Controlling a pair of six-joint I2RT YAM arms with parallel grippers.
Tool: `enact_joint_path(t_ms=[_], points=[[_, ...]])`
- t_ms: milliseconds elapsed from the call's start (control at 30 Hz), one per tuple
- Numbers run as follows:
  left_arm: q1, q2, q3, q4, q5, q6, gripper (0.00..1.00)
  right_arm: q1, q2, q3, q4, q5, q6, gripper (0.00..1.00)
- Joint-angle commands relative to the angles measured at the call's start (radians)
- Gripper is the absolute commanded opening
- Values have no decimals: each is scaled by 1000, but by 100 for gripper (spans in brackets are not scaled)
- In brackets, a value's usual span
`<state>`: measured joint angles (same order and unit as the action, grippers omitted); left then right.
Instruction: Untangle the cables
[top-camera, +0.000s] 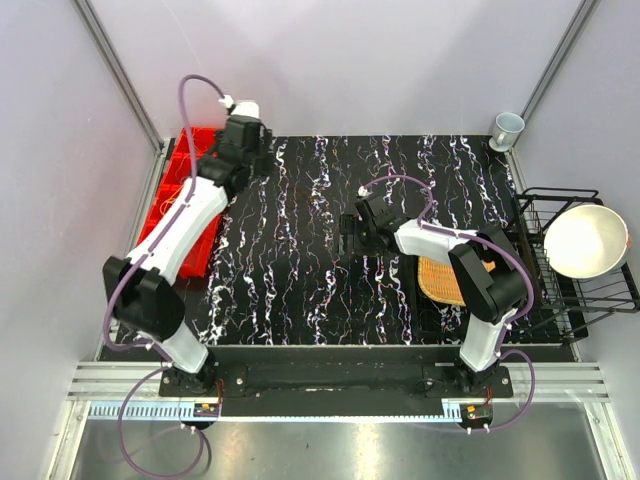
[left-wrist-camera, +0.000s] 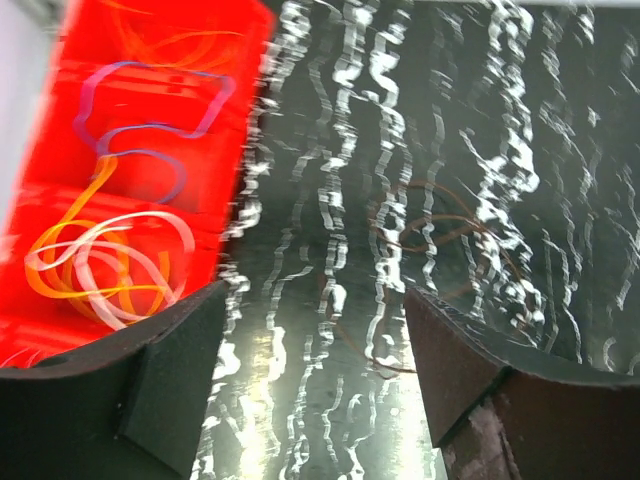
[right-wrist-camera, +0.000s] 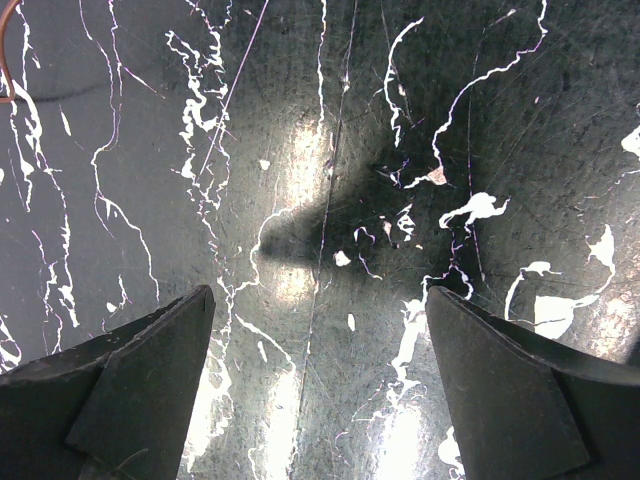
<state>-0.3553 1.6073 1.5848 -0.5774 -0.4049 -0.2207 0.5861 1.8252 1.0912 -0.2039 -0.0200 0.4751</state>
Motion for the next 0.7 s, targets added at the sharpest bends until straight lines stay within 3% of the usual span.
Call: enact_joint_path(t_ms=[0,233,667], points=[[-46,104,50,11,57,34,77,0,51,-36,-81,-28,7,93],[-76,296,145,-67,119,6,80,1,51,-39,-81,-24,7,93],[-57,471,205,-108,147,15,82,1,60,-36,-81,-28,5,92]])
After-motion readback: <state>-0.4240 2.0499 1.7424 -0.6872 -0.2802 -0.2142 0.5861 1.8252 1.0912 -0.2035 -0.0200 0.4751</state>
